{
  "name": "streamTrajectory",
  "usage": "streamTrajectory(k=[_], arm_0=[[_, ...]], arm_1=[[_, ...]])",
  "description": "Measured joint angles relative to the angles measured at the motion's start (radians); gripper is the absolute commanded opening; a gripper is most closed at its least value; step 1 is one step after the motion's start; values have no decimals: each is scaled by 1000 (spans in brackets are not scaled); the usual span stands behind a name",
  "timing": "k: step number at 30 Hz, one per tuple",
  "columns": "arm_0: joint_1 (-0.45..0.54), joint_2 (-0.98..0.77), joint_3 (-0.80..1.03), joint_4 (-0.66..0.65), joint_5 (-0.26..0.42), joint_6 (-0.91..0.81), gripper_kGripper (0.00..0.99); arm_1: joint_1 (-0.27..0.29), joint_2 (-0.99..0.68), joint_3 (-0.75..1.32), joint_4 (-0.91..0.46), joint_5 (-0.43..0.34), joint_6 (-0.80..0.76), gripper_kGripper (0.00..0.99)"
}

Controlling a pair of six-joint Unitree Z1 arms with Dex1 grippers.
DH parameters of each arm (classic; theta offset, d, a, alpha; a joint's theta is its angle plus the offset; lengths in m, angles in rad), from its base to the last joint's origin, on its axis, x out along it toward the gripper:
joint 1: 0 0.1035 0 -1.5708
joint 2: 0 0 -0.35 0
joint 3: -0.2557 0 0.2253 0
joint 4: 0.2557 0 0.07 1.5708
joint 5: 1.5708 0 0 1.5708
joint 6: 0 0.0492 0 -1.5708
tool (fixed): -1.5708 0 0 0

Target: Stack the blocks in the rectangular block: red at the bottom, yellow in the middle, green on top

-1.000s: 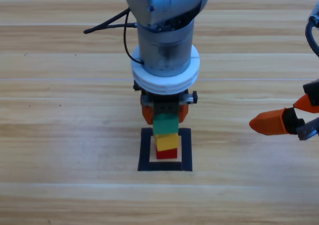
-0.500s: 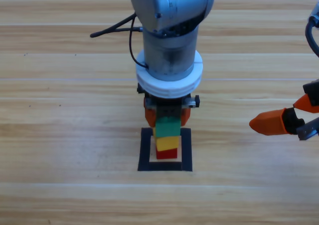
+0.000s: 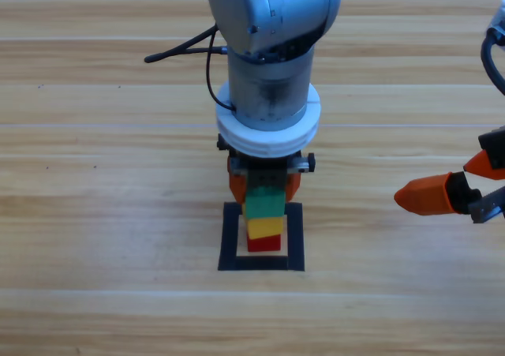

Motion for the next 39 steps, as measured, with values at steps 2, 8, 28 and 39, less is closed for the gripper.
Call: streamTrajectory(k=[2, 8, 28, 39], arm_0=[[2, 0, 0, 0, 0, 0, 26], [5, 0, -1, 0, 0, 3, 26], [7, 29, -43, 0, -4, 5, 480], [7, 37, -48, 0, -5, 3, 545]], arm_1=[[0, 0, 0, 0, 0, -2, 990], [0, 0, 0, 0, 0, -2, 990], [0, 0, 0, 0, 0, -4, 990], [0, 0, 0, 0, 0, -4, 990]])
